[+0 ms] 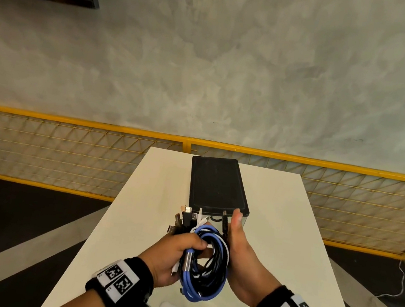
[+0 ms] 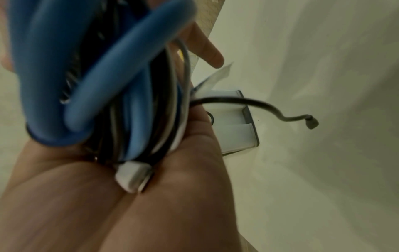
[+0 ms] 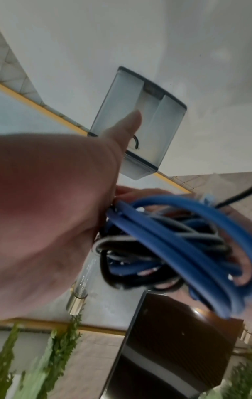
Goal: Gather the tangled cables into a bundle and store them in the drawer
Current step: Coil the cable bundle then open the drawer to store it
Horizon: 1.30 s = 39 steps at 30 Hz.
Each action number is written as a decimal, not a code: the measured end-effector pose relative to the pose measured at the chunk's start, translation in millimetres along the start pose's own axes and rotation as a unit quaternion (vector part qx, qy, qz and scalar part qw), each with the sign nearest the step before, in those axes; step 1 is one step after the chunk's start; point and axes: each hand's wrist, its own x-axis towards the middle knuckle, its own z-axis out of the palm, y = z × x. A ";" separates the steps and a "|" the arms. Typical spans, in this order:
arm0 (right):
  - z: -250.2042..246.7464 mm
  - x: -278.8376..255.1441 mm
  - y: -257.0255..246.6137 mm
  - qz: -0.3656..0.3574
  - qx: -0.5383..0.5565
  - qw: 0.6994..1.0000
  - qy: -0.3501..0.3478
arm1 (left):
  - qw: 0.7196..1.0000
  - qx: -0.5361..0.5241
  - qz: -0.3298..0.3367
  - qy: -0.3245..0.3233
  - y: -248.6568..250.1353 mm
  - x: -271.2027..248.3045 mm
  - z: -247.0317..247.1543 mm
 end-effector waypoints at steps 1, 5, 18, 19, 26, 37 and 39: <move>-0.2 0.7 2.3 0.006 0.007 1.000 -0.006 | 1.000 0.005 -0.005 -0.004 0.9 -1.0 -0.4; 4.8 1.8 4.8 0.002 0.066 0.998 0.013 | 1.000 0.024 0.008 -0.003 -0.2 -4.4 2.6; -25.6 7.4 27.2 0.124 0.100 0.970 0.183 | 0.986 -0.098 0.104 0.091 30.6 -0.5 -0.4; -24.0 3.6 30.7 0.175 0.096 0.970 0.139 | 0.983 -0.111 0.114 0.094 35.2 -0.4 -2.6; 6.9 14.1 50.2 0.266 0.178 0.947 0.016 | 0.981 -0.129 0.113 0.087 30.7 -0.9 6.5; -0.6 15.0 52.9 0.055 0.199 0.956 0.209 | 0.990 -0.010 0.099 0.098 8.0 -7.2 -14.1; 2.6 9.9 45.5 0.029 0.114 0.974 0.195 | 0.988 0.052 0.110 0.091 4.7 -6.4 -19.7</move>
